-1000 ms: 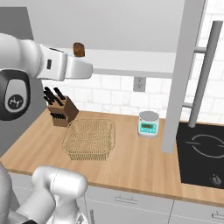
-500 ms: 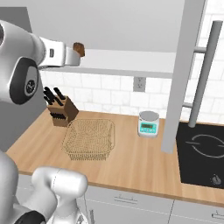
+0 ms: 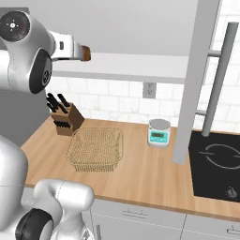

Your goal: Open the cabinet, pick up the bread from the cabinet and place it in the basket. Then move the basket to the dining counter.

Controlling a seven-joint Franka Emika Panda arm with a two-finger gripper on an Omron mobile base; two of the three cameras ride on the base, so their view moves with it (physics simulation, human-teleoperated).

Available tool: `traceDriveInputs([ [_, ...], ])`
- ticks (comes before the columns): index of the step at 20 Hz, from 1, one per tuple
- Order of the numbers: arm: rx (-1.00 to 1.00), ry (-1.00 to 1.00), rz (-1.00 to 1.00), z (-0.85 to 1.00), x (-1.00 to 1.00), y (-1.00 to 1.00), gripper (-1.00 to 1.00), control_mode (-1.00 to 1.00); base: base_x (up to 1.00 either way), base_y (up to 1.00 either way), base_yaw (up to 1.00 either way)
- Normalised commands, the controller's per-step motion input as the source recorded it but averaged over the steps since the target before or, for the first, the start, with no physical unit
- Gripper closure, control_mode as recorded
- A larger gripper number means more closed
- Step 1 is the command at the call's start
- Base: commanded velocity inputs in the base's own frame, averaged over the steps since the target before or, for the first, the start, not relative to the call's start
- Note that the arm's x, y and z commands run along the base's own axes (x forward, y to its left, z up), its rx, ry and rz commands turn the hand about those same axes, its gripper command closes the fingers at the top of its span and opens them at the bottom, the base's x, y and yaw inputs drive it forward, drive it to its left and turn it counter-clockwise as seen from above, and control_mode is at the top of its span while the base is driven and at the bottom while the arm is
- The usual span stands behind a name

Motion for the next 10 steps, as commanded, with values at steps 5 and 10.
traceDriveInputs([
  [5,-0.06,-0.16,0.03,-0.14,0.50,0.24,-1.00,-1.00,0.00,0.00,0.00],
  [10,-0.01,-0.02,0.00,-0.12,0.64,0.00,-1.00,-1.00,0.00,0.00,0.00],
])
